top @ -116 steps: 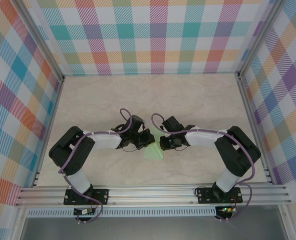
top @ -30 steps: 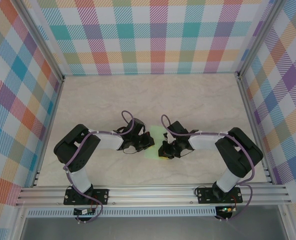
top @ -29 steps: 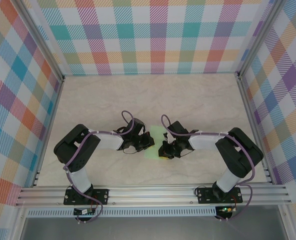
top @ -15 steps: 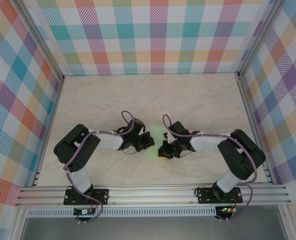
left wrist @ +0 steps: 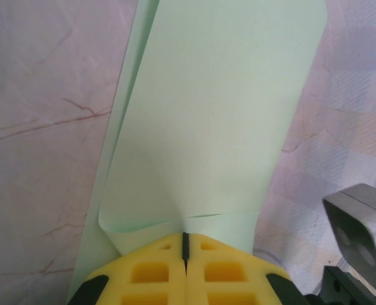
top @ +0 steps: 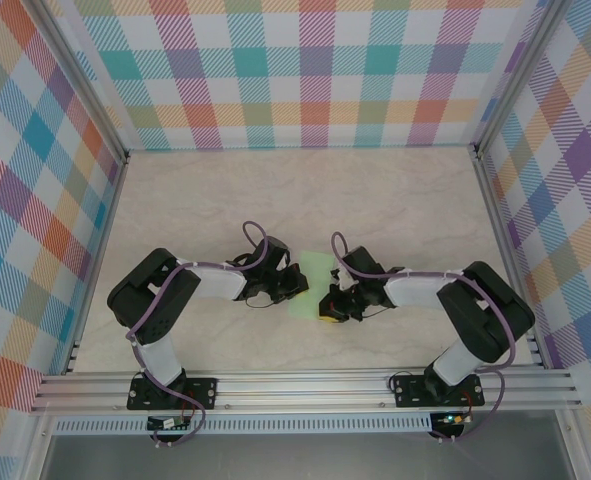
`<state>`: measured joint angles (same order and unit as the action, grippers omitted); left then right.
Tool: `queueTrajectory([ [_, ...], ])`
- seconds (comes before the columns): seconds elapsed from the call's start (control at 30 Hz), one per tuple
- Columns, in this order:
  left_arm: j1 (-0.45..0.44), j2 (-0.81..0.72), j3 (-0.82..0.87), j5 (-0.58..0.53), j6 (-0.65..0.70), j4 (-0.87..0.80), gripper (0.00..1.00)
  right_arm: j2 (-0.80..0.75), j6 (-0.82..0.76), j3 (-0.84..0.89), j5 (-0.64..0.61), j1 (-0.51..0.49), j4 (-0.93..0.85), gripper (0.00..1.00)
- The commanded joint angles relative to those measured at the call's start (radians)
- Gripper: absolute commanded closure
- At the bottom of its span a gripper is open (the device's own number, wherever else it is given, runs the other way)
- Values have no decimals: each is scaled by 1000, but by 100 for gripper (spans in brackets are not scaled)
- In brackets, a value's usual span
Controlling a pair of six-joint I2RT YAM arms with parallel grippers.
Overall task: Fold a paper plane with a square sheet of paper (pick it up from the middle)
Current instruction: Fold the triangle a second time at the center of the table.
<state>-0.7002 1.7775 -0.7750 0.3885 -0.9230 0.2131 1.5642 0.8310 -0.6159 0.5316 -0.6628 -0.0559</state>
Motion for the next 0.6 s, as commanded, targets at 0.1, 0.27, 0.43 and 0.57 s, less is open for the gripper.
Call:
queueTrajectory([
  [0.1,-19,12,19,-39,20,-95,100,5,35,-61,-1,9,19,95],
  [0.27,-20,11,18,-37,21,-96,100,80,53,-55,-23,9,48,95],
  [0.43,-19,7,18,-44,26,-108,100,93,59,30,-19,11,82,94],
  [0.57,-20,13,18,-51,24,-109,100,84,65,87,12,11,129,93],
])
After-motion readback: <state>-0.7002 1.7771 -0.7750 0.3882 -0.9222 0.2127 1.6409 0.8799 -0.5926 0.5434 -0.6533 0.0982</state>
